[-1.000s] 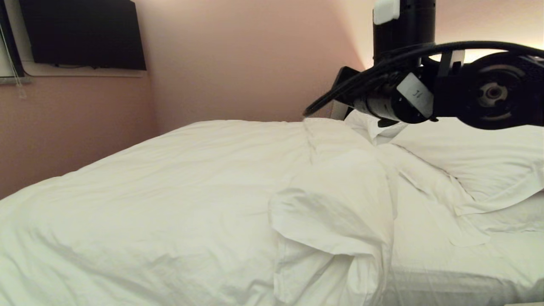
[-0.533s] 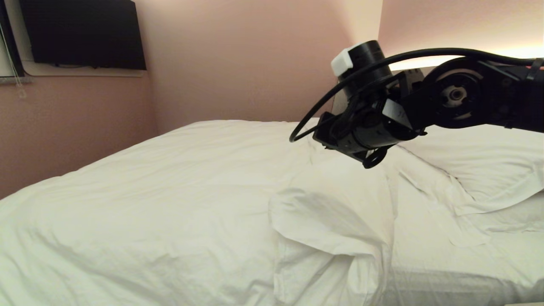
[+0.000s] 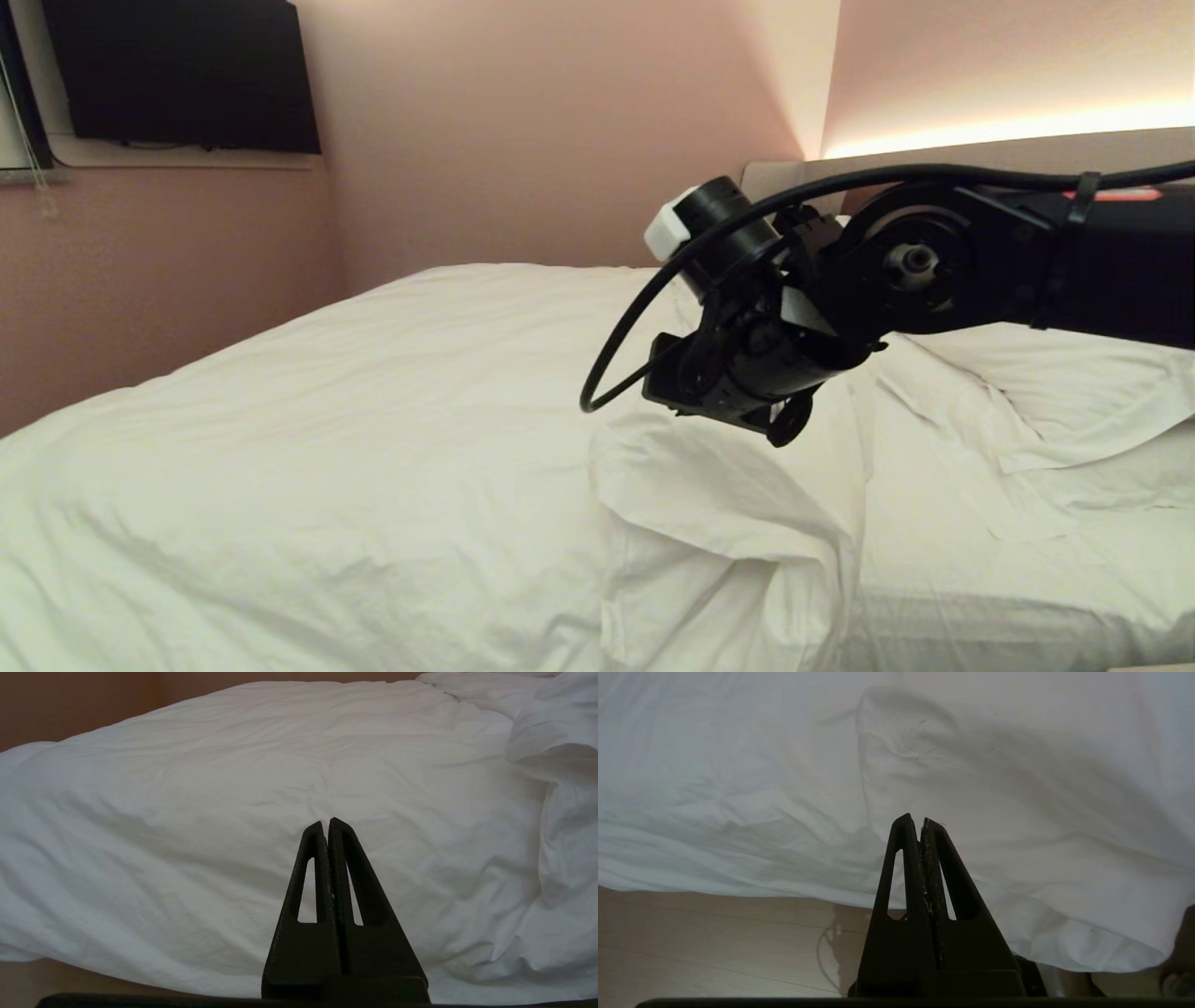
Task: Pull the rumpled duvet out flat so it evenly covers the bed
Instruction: Flatten the corners of the folded blanket
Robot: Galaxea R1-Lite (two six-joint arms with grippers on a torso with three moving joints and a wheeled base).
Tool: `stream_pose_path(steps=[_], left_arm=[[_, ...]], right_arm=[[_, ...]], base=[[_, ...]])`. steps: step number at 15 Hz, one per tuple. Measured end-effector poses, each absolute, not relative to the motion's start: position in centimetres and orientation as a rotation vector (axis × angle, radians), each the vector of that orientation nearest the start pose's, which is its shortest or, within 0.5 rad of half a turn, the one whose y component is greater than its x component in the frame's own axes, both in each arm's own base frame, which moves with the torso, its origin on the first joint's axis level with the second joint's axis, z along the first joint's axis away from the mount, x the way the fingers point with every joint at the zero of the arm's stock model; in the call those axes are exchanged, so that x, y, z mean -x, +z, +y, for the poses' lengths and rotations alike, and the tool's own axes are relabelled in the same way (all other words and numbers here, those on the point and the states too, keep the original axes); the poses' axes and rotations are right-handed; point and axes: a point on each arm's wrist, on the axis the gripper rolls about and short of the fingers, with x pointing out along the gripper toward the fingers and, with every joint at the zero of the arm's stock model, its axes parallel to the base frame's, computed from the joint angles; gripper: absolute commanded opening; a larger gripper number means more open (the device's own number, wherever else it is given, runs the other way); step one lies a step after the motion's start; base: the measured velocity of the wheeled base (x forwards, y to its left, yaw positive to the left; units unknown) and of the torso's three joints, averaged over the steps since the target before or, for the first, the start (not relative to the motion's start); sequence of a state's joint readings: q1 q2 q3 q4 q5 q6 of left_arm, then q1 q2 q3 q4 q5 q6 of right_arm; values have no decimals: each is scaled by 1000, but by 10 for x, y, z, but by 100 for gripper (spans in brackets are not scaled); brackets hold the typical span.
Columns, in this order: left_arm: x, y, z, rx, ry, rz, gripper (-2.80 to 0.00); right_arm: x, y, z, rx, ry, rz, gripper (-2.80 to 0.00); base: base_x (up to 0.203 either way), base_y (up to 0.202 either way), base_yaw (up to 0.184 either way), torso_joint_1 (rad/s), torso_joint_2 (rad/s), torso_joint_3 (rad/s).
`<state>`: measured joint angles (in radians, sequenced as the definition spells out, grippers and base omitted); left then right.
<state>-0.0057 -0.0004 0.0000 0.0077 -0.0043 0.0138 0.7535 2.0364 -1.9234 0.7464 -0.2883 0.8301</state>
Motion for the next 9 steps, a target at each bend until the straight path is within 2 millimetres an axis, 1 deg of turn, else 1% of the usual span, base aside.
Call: stream_pose_path(steps=[2, 9], left_arm=[[23, 75, 0, -13, -10, 7, -280], [23, 75, 0, -14, -11, 7, -280]], right_arm=[[-287, 238, 266, -296, 117, 860, -280], [-308, 206, 288, -177, 151, 809, -280]], base=[[0, 0, 0, 0, 0, 0], [0, 0, 0, 0, 0, 0]])
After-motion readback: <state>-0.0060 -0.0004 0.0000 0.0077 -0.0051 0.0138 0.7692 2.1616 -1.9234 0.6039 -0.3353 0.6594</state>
